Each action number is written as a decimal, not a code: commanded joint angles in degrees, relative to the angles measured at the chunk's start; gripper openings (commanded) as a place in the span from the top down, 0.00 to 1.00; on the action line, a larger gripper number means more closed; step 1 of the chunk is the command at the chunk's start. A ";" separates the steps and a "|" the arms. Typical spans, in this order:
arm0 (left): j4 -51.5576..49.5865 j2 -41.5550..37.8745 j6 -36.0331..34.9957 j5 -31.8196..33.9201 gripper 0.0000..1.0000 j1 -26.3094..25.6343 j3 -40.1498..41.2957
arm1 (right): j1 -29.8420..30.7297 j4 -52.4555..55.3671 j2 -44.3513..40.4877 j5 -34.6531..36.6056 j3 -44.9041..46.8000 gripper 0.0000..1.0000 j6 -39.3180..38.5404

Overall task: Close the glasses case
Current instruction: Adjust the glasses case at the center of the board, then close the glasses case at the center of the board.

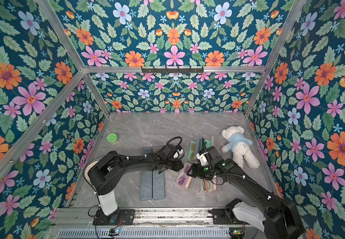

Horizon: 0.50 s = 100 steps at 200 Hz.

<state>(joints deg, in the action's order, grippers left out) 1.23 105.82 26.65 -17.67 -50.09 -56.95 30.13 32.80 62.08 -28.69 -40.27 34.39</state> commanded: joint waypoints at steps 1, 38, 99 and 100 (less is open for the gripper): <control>0.19 -0.69 -0.27 0.43 0.76 0.07 0.08 | 0.44 -1.67 -0.32 0.21 0.28 0.21 1.02; 0.26 -1.23 -0.29 0.22 0.75 0.05 0.17 | 1.15 -2.39 -1.01 0.90 0.90 0.22 2.04; 0.31 -1.05 -0.38 0.04 0.77 0.08 0.08 | 1.20 -1.67 -2.76 2.43 1.46 0.27 3.24; 0.33 -1.05 -0.38 0.07 0.77 0.08 0.08 | 1.22 -1.76 -2.76 2.42 1.48 0.27 3.28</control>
<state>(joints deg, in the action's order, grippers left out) 1.23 105.08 26.65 -17.76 -50.04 -56.75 31.31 31.53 59.70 -27.24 -39.13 36.40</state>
